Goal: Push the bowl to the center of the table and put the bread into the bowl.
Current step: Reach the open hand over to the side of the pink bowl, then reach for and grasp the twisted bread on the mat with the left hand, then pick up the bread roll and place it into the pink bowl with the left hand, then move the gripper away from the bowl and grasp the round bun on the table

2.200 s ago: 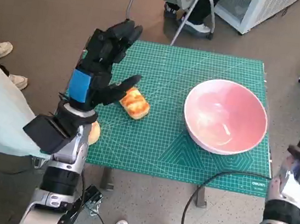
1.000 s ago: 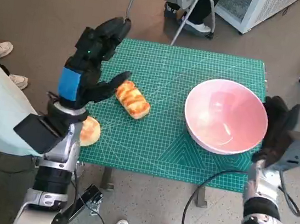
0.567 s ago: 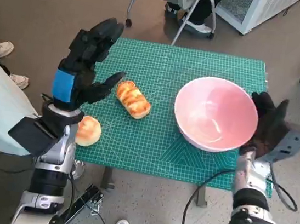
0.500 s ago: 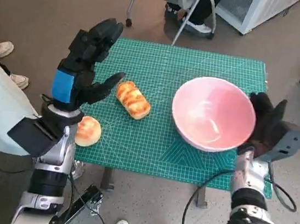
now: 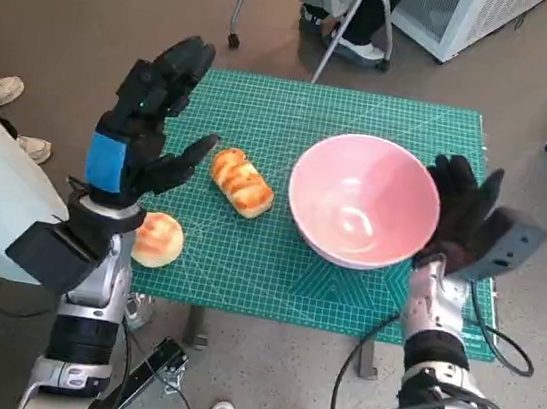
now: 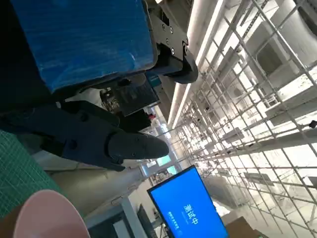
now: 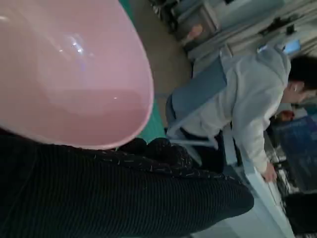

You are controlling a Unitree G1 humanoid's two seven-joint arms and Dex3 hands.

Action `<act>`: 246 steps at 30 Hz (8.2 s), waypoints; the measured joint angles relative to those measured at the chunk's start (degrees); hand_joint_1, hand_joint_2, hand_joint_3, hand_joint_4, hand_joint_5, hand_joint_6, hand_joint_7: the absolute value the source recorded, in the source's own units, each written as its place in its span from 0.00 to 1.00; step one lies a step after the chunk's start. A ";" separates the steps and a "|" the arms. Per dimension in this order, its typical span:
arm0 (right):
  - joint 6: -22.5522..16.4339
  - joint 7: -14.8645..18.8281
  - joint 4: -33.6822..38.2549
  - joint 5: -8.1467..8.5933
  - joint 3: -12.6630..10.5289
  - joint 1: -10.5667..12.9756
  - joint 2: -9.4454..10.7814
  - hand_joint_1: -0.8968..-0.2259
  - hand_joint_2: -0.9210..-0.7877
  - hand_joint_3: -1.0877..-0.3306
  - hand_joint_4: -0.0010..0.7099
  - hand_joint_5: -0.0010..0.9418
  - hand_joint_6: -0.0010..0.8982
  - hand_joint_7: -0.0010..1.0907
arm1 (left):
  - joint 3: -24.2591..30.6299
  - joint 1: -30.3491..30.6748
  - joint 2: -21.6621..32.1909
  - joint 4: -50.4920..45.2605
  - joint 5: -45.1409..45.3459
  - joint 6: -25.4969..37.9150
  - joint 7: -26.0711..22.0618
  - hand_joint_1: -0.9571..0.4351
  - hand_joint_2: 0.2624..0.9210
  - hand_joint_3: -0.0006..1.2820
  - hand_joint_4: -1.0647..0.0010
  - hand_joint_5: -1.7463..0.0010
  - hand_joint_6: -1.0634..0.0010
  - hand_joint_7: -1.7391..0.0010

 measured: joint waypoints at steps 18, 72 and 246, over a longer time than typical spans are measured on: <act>1.95 -1.06 0.42 -1.07 1.33 -2.00 1.31 0.50 0.00 0.31 0.47 0.03 0.16 0.66 | 0.58 2.46 1.36 -1.45 1.21 0.80 1.17 0.38 1.00 0.19 0.59 1.00 0.64 0.82; -35.57 33.10 -33.36 2.42 17.16 6.34 -4.13 0.34 0.00 0.43 0.48 0.01 0.02 0.84 | -26.77 -31.89 17.26 44.73 35.32 9.09 -13.32 0.60 0.86 0.00 0.73 1.00 0.61 0.95; -31.38 31.87 -43.29 7.45 19.74 13.71 -5.61 0.34 0.00 0.45 0.46 0.00 0.01 0.83 | -13.15 -12.44 26.94 -9.31 21.89 25.21 -30.10 0.67 0.85 0.00 0.86 1.00 0.69 0.95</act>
